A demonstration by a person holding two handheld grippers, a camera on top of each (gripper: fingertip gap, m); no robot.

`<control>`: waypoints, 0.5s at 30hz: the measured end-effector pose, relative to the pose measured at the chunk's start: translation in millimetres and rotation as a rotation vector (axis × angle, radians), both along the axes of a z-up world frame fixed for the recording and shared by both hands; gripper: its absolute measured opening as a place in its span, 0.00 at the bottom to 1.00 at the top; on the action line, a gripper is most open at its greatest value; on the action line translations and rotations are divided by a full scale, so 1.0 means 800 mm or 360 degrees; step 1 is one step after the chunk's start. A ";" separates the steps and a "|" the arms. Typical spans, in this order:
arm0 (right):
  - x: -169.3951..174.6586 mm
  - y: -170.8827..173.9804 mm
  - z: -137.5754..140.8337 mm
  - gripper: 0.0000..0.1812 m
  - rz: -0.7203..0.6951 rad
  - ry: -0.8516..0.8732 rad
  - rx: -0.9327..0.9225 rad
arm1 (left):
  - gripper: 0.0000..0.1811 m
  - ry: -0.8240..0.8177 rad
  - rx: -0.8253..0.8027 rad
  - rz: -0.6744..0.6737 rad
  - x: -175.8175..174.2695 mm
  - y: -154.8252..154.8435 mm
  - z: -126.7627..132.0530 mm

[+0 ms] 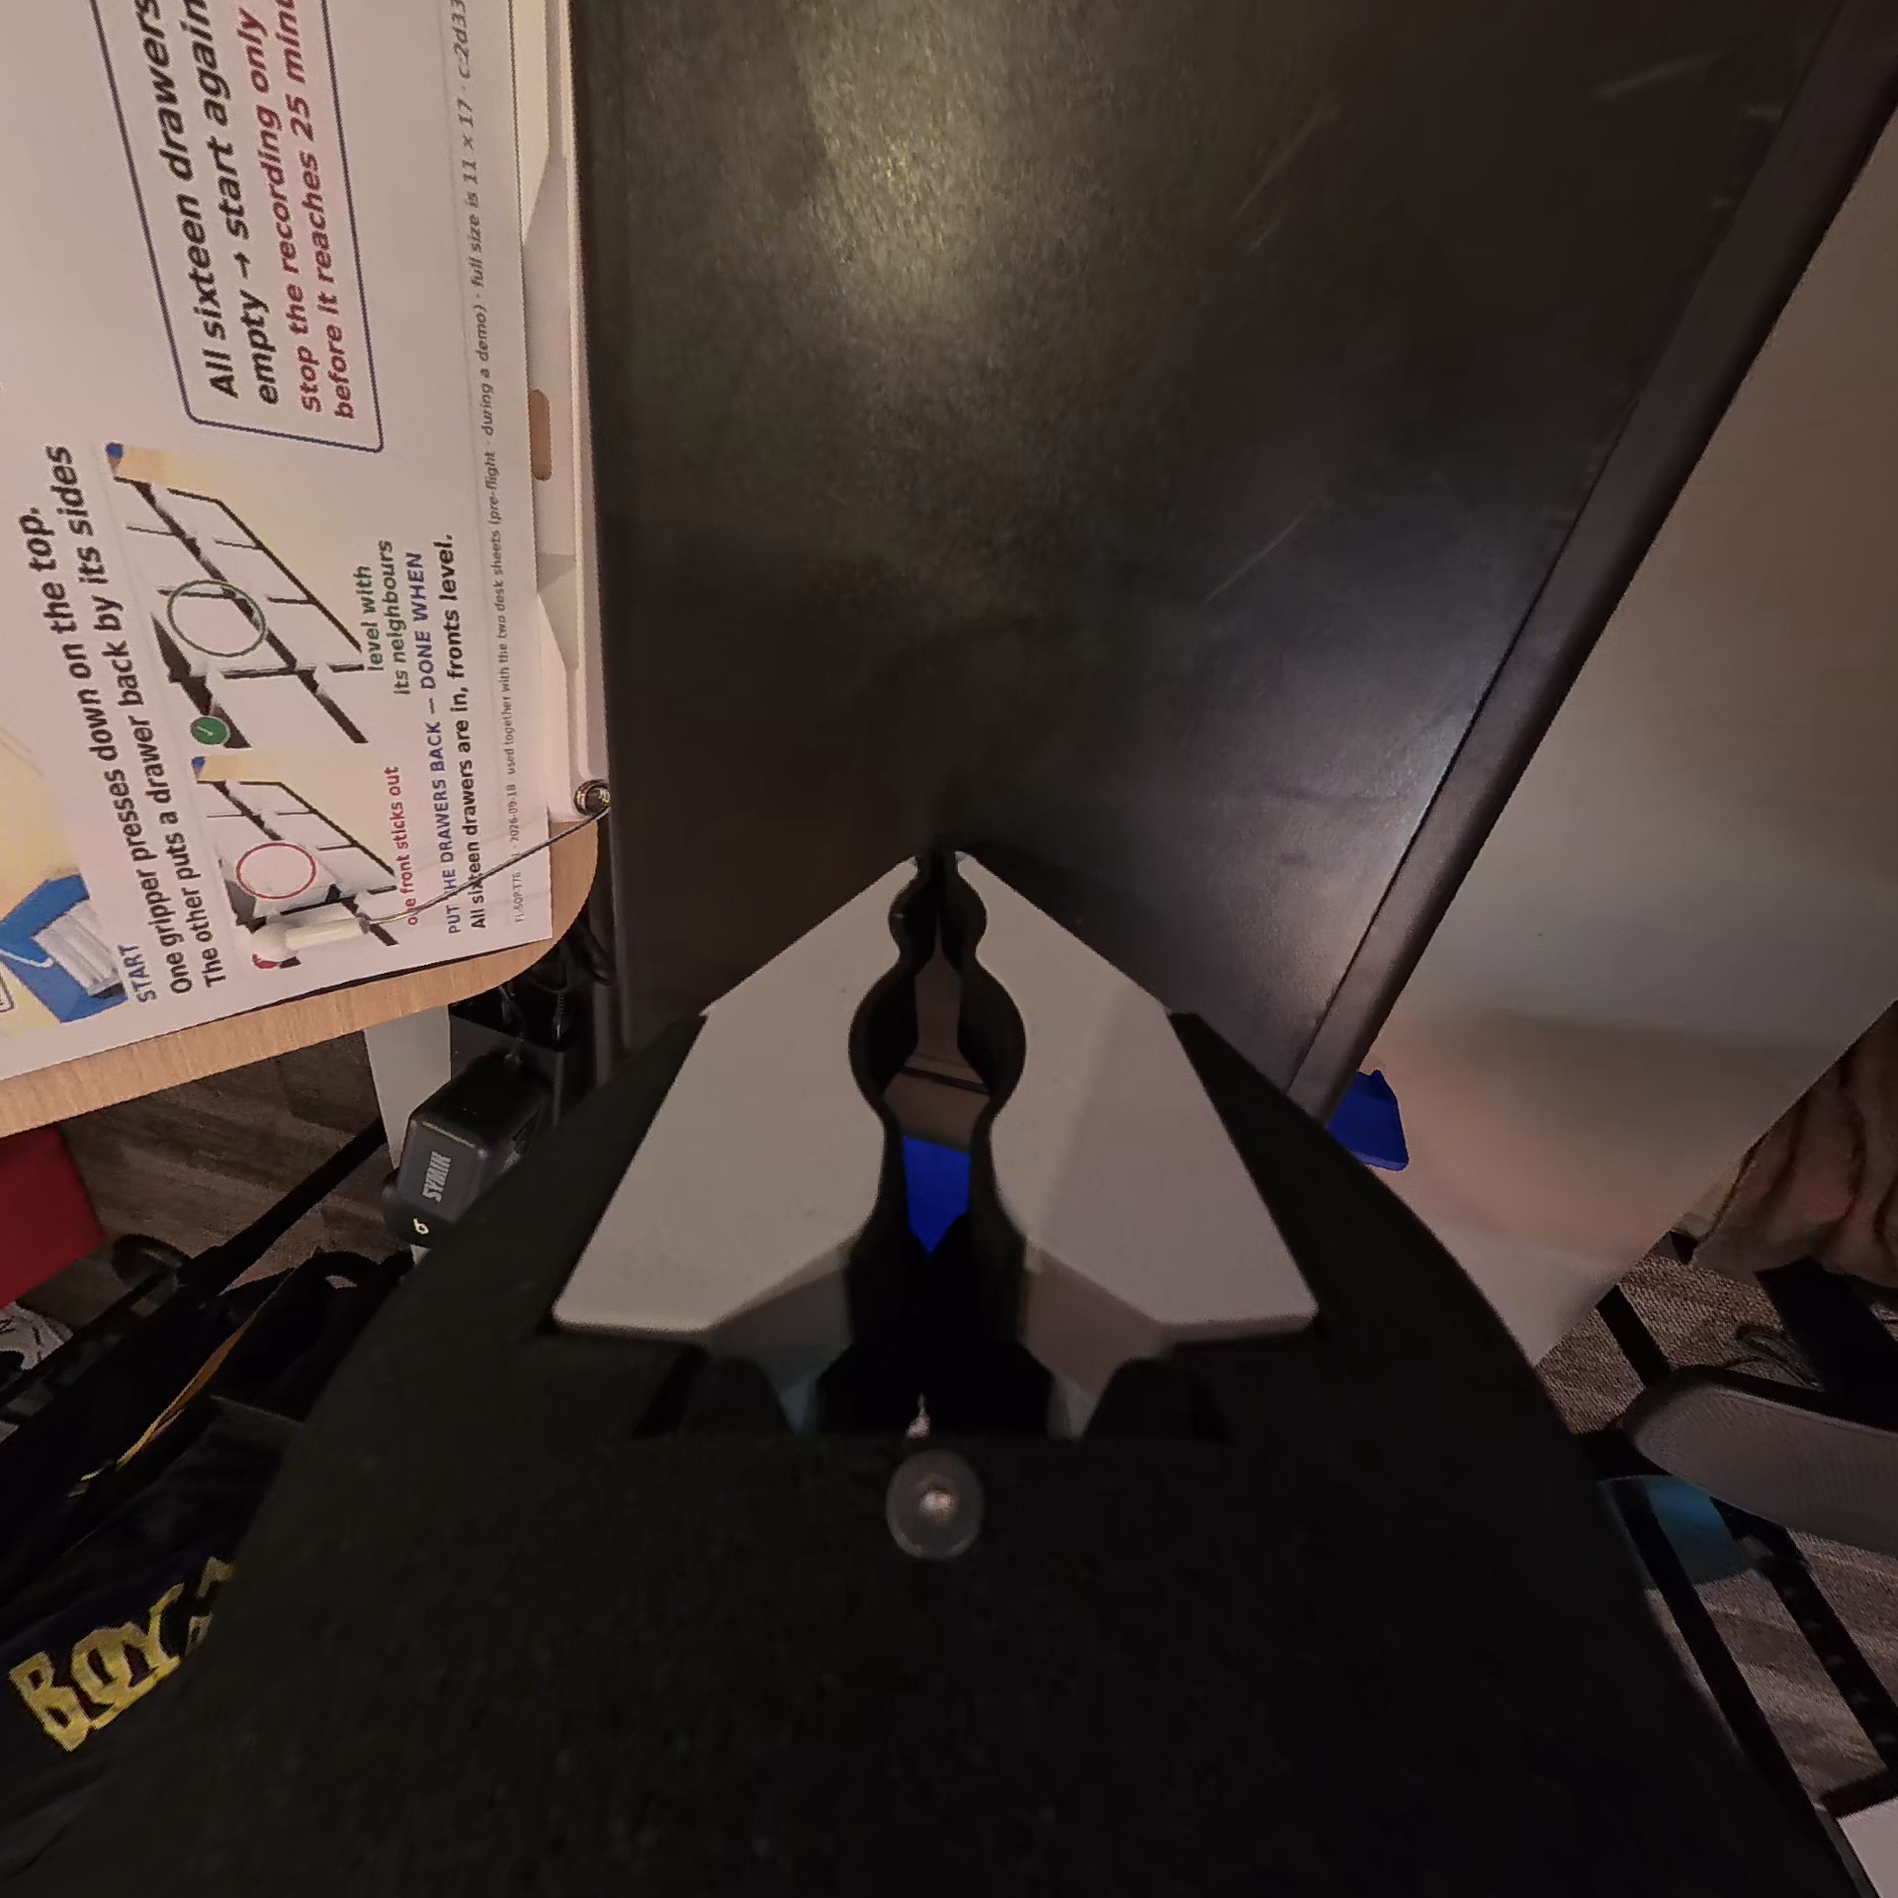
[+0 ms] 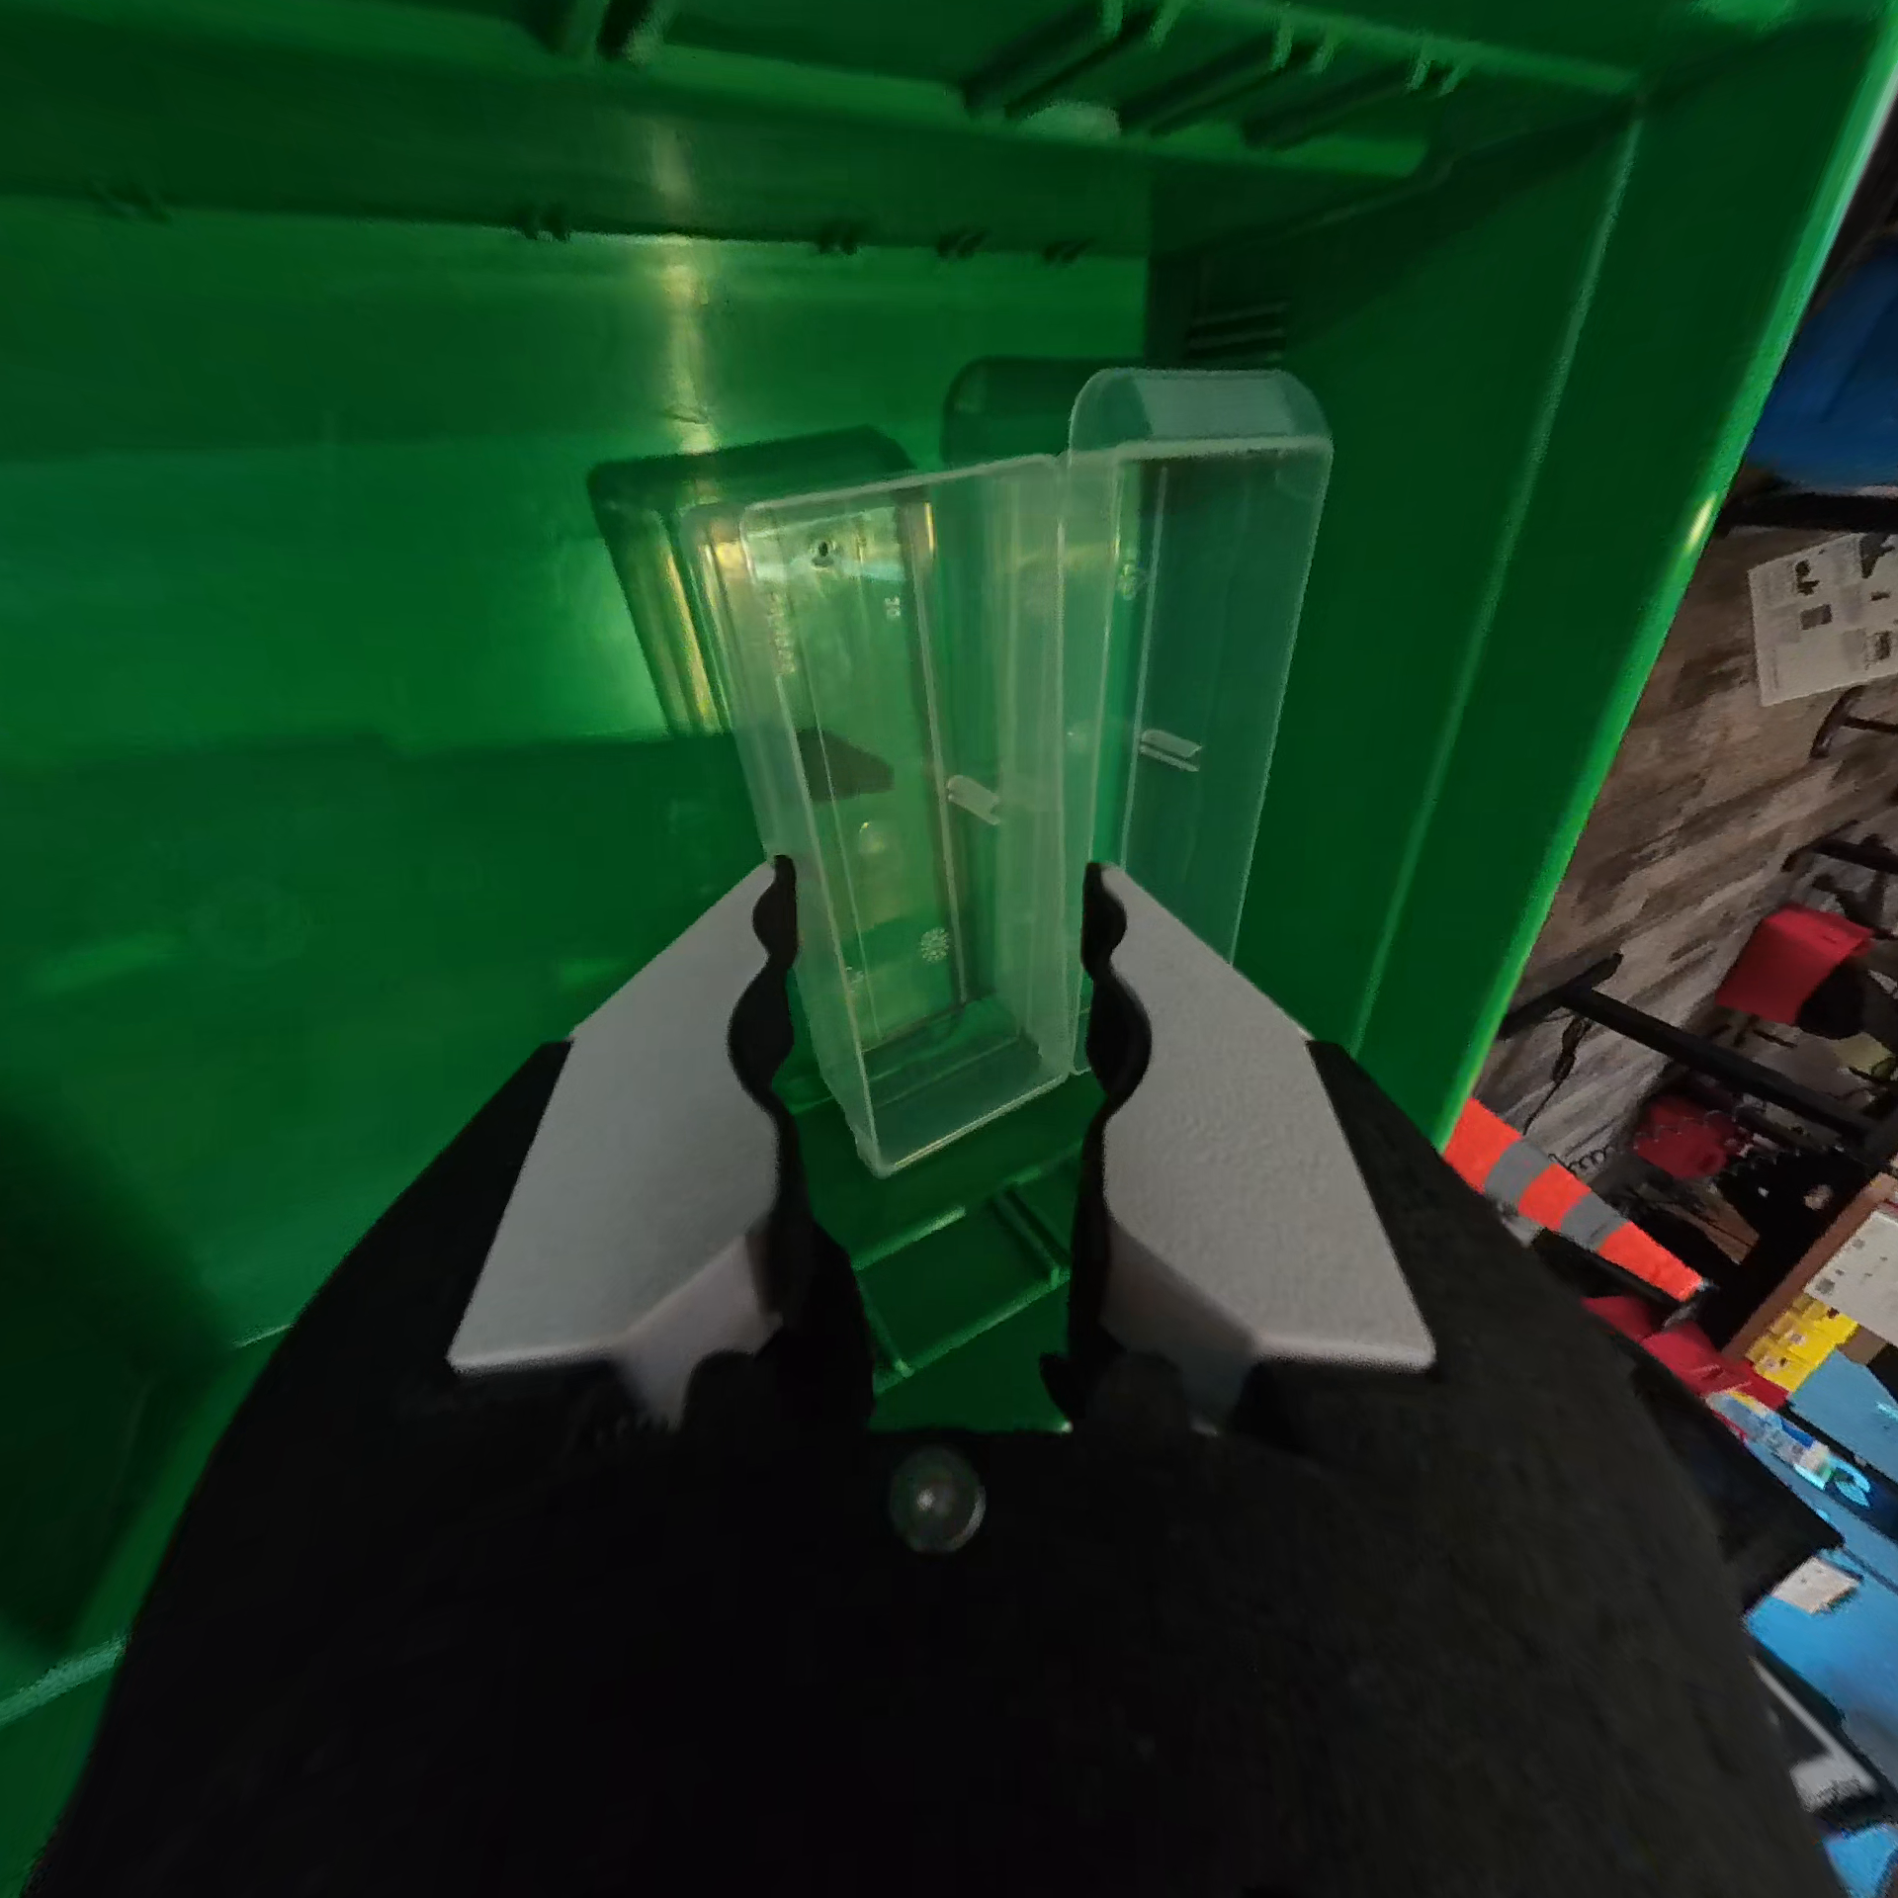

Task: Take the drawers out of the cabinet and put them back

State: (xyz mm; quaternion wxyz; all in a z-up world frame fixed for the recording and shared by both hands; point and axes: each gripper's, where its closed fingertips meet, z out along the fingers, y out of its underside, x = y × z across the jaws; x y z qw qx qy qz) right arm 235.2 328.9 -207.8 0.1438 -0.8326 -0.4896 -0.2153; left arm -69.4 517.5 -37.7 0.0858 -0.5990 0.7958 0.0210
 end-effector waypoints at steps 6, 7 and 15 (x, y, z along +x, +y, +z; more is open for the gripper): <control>-0.001 0.007 0.007 0.30 -0.0056 0.0035 0.0061 | 0.00 -0.0019 0.0003 0.0006 0.000 0.000 0.000; -0.008 0.009 0.017 0.31 -0.0052 0.0058 0.0099 | 0.00 -0.0014 0.0001 0.0006 0.000 0.000 0.000; -0.159 0.020 0.198 0.32 -0.0215 0.0793 0.1069 | 0.00 0.0041 0.0017 -0.0009 0.000 0.000 0.000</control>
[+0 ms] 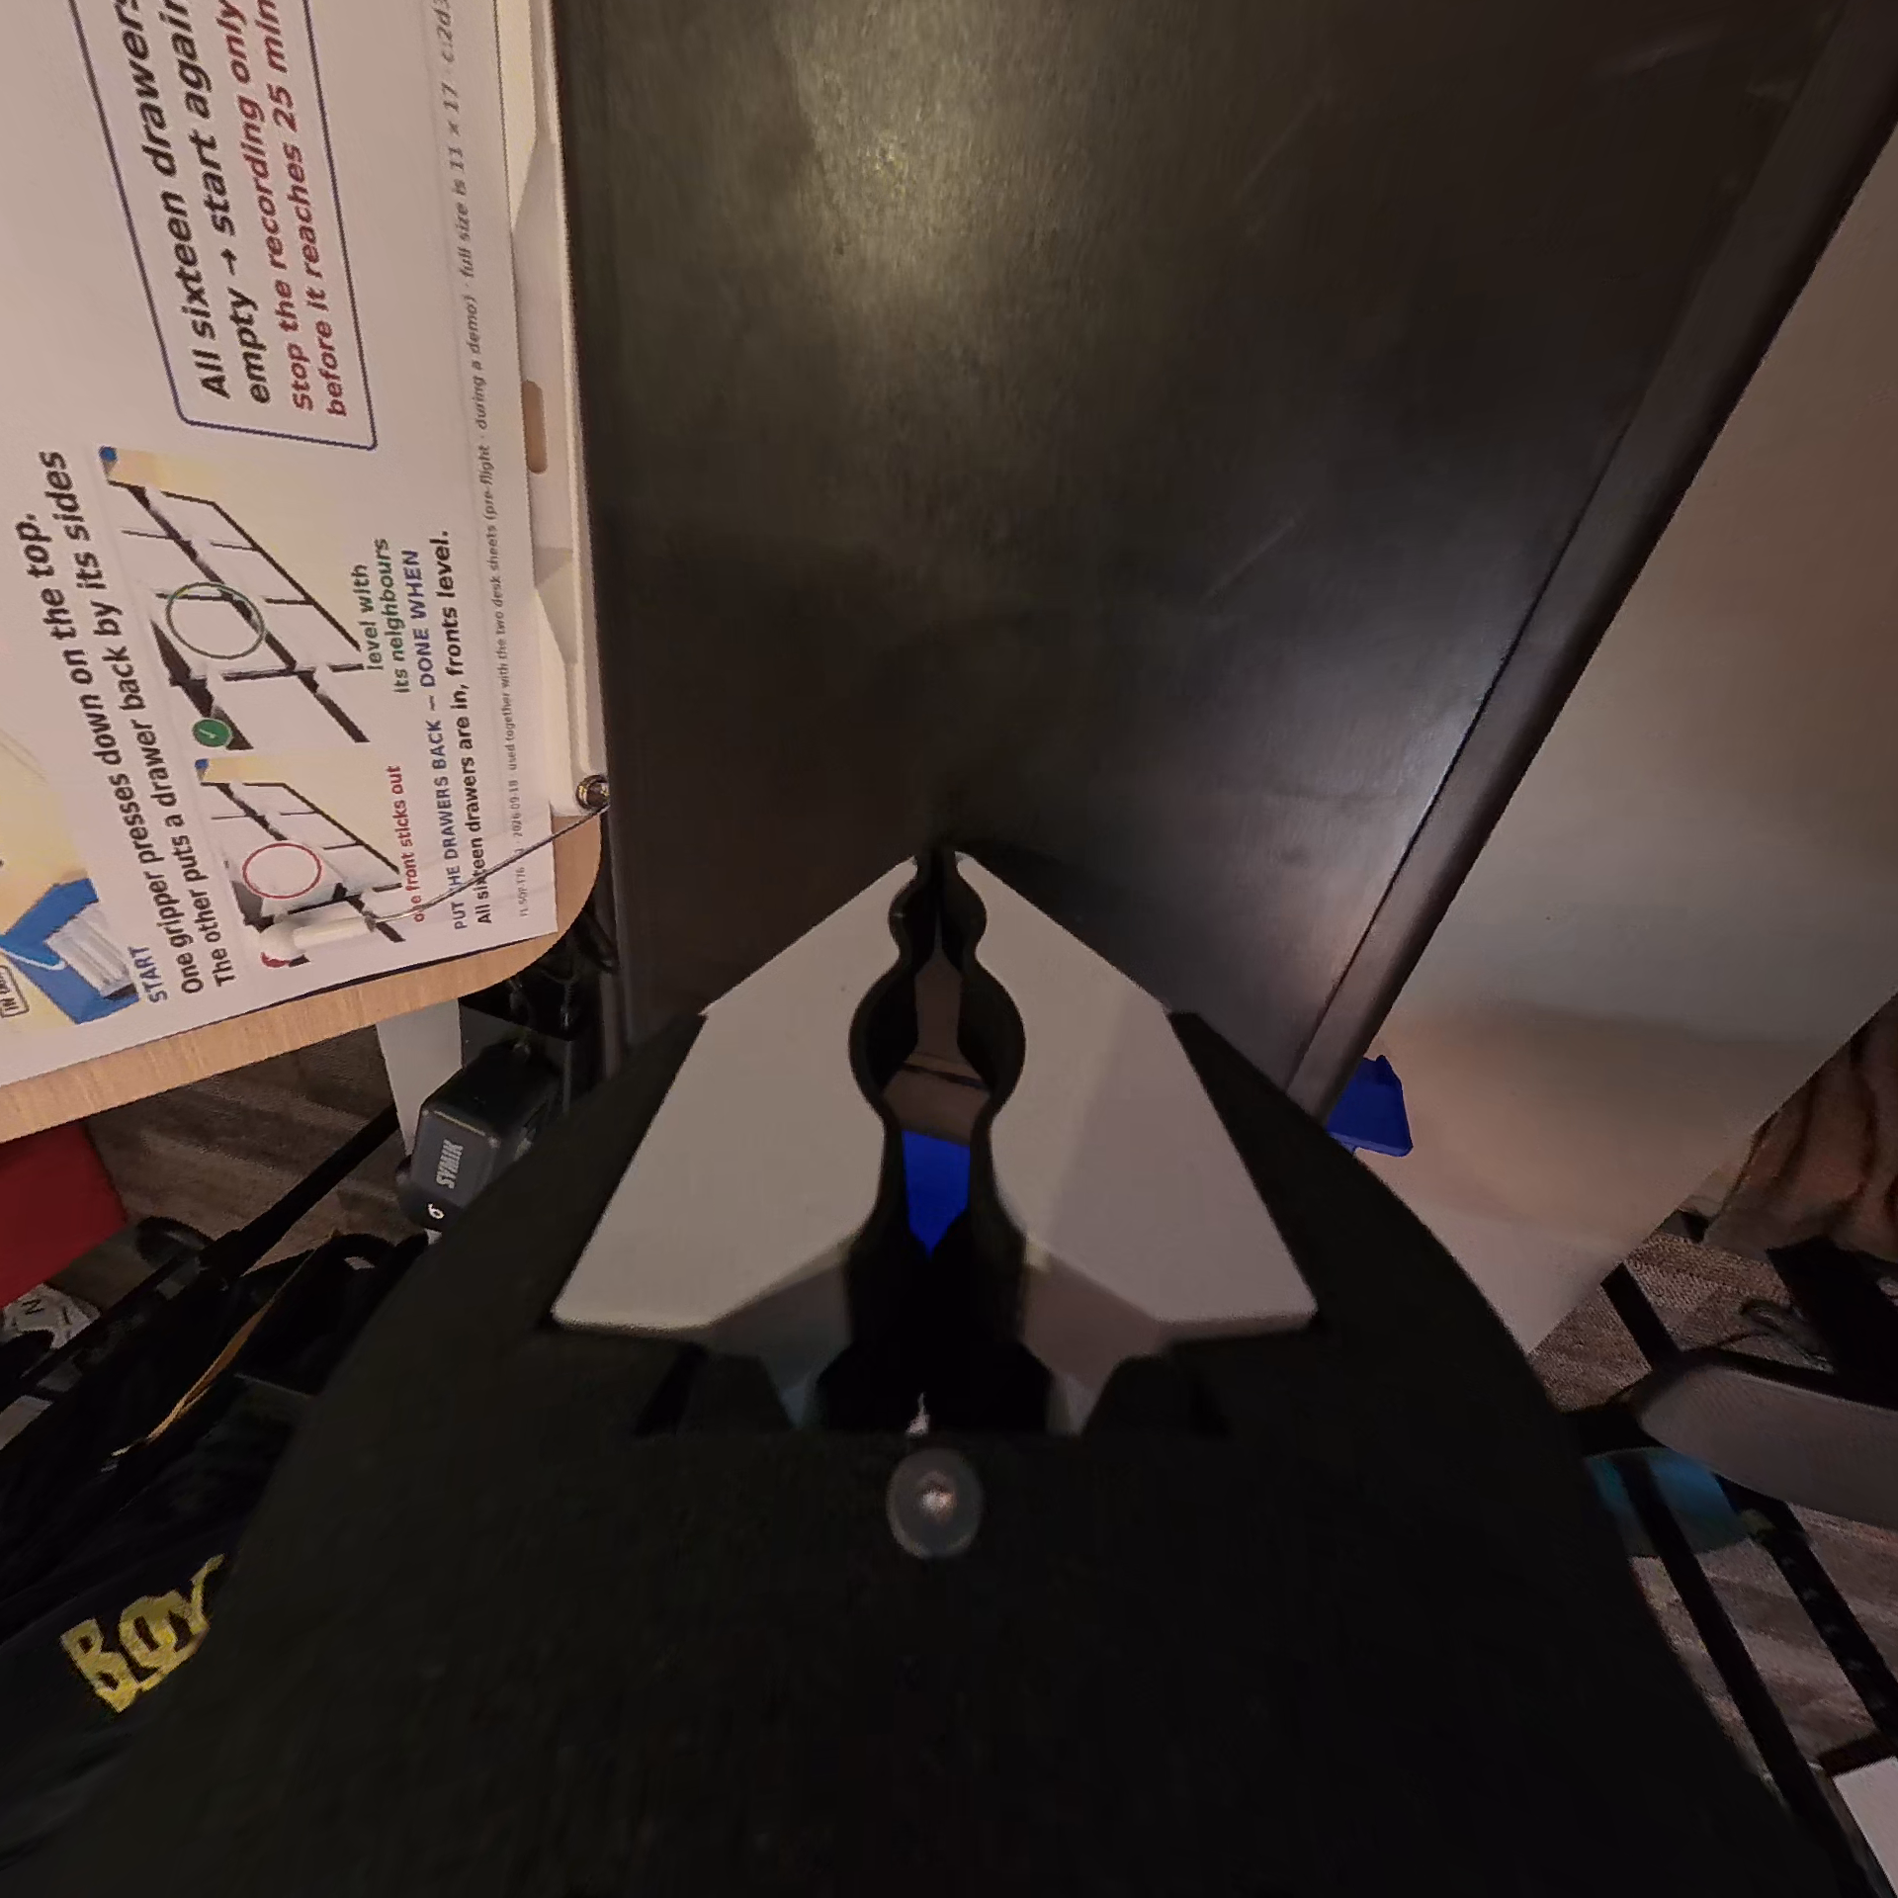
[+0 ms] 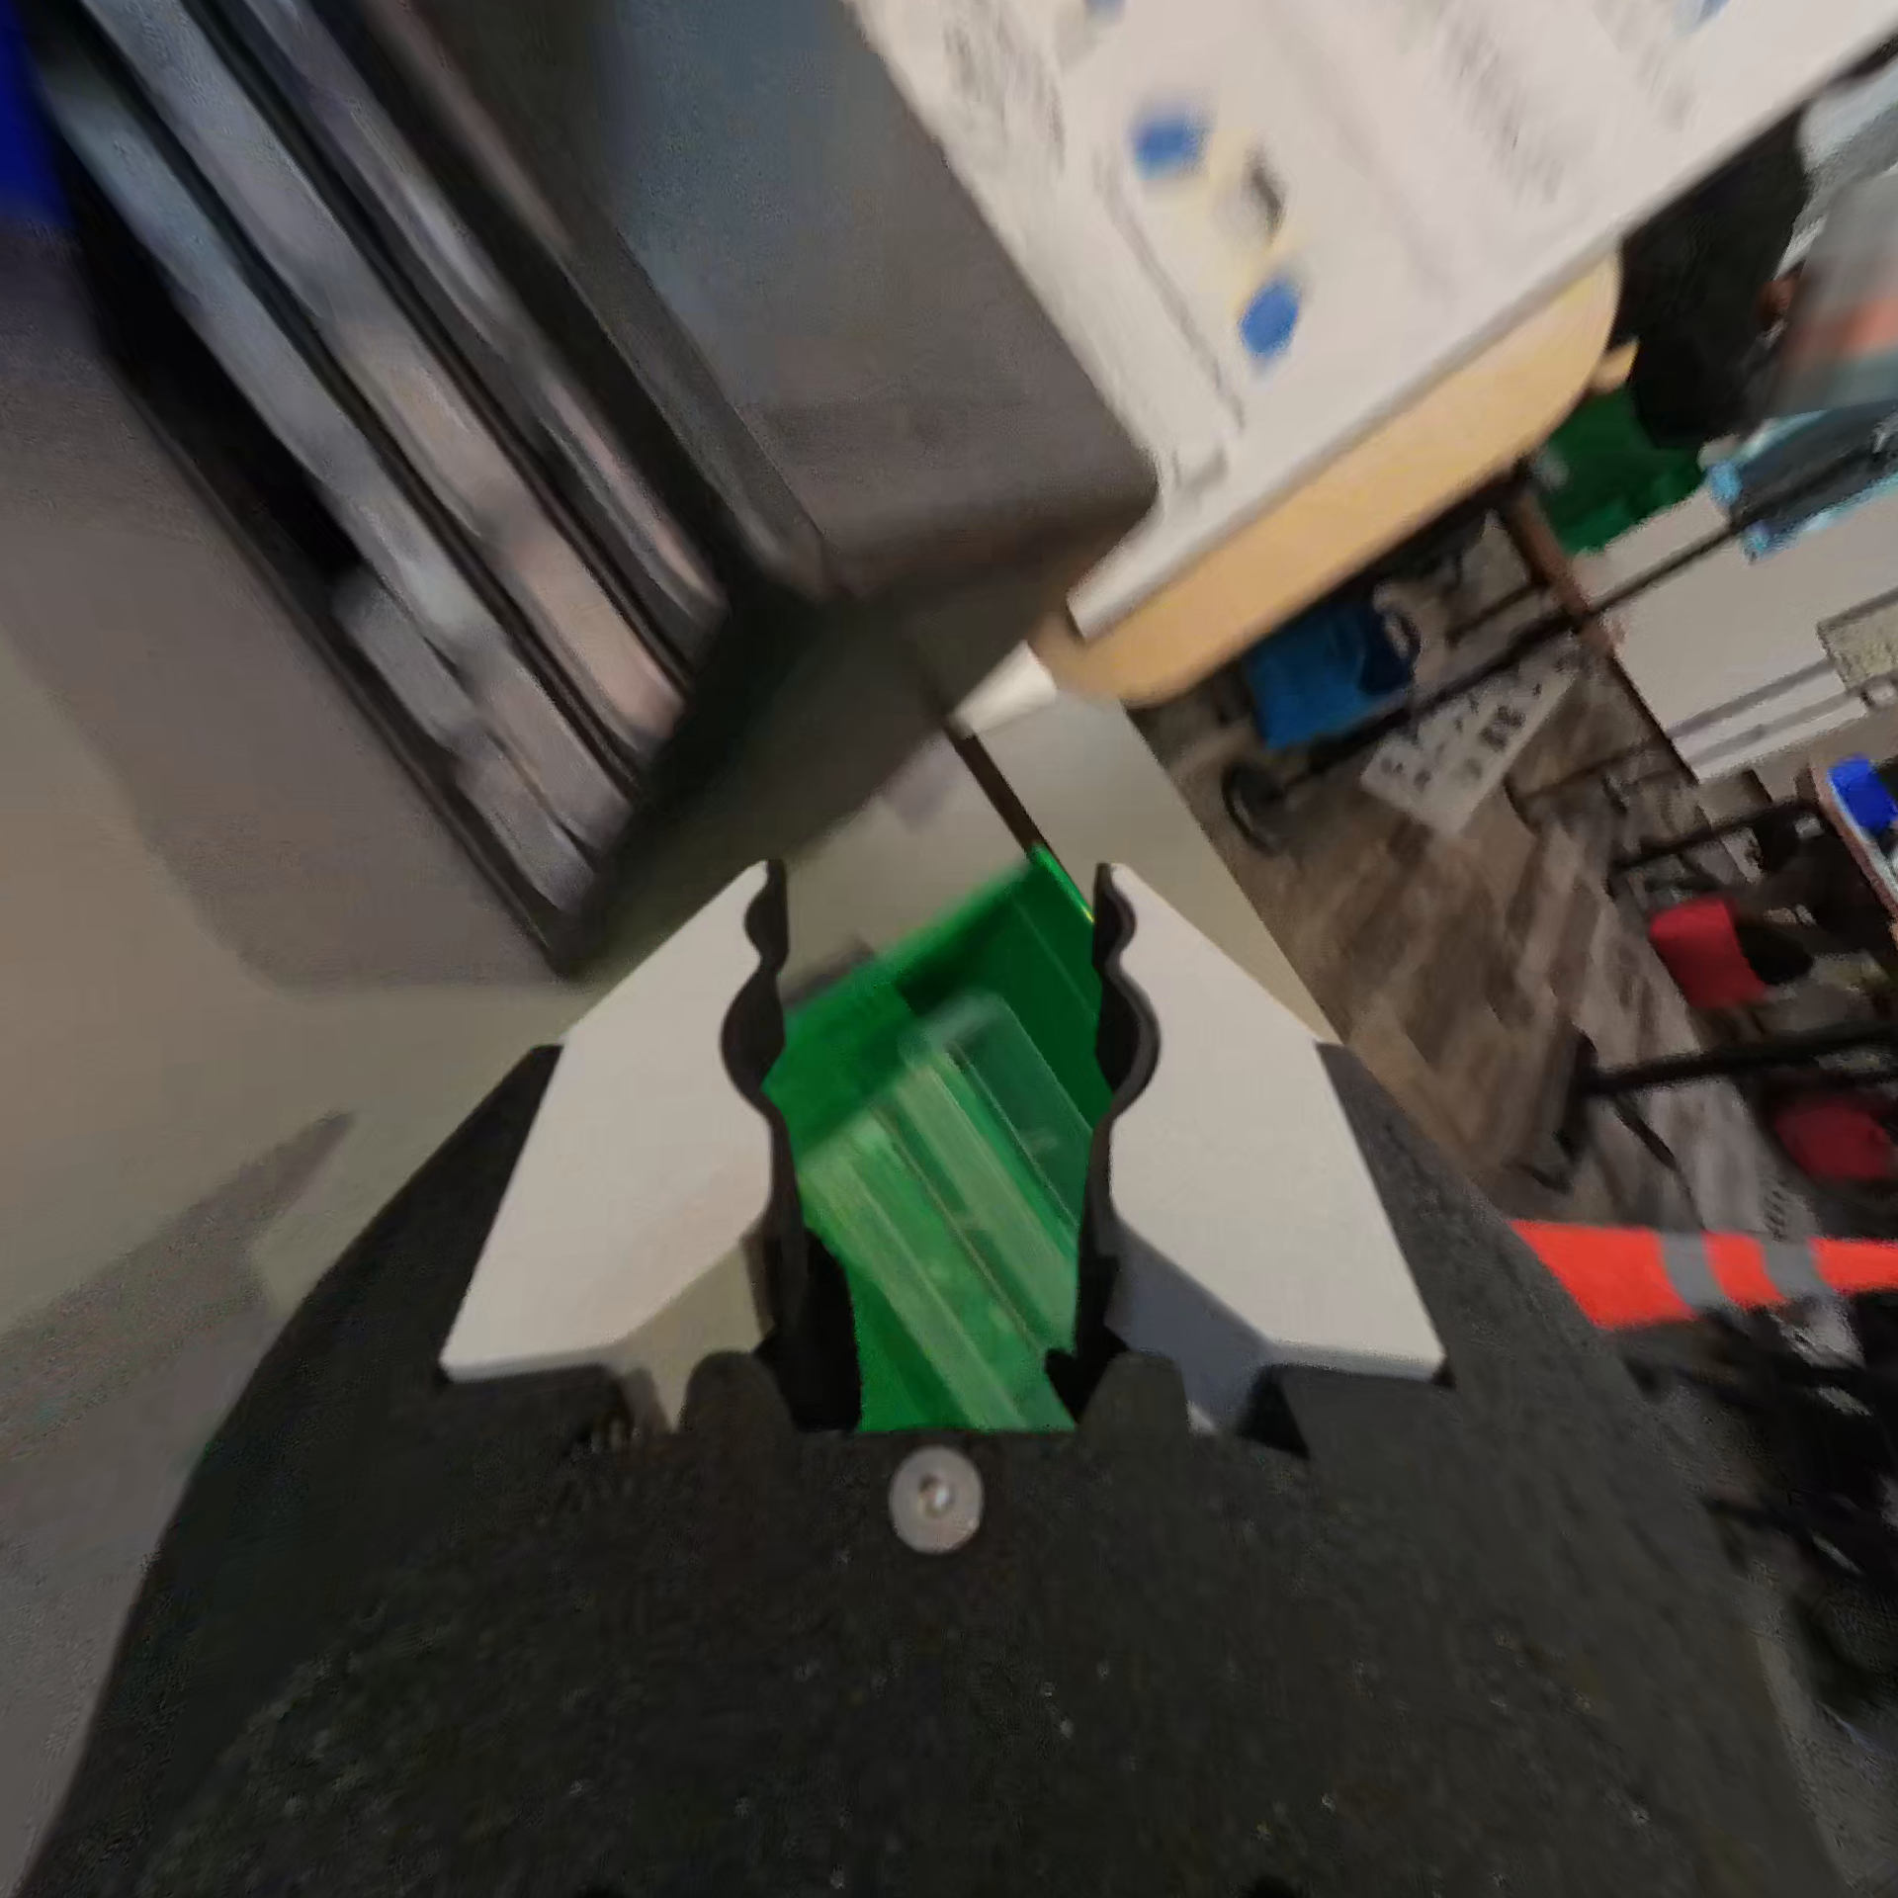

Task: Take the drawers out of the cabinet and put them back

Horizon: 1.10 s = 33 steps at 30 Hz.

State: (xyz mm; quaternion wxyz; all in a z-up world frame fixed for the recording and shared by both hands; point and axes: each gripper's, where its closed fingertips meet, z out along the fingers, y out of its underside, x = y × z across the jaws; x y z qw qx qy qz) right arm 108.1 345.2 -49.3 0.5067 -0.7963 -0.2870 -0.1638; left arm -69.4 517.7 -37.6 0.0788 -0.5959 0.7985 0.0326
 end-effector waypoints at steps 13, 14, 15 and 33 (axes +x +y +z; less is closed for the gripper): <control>-0.170 0.018 -0.152 0.25 -0.0241 -0.0469 0.0227 | 0.00 -0.0112 -0.0241 0.0104 0.000 -0.001 0.000; -0.168 0.024 -0.160 0.25 -0.0245 -0.0541 0.0234 | 0.00 -0.0123 -0.0246 0.0108 0.000 -0.001 0.001; -0.165 0.030 -0.164 0.24 -0.0255 -0.0621 0.0252 | 0.00 -0.0132 -0.0250 0.0111 0.000 -0.001 0.001; -0.156 0.084 -0.179 0.07 -0.0292 -0.1311 0.0426 | 0.00 -0.0096 -0.0185 0.0097 0.000 -0.001 0.000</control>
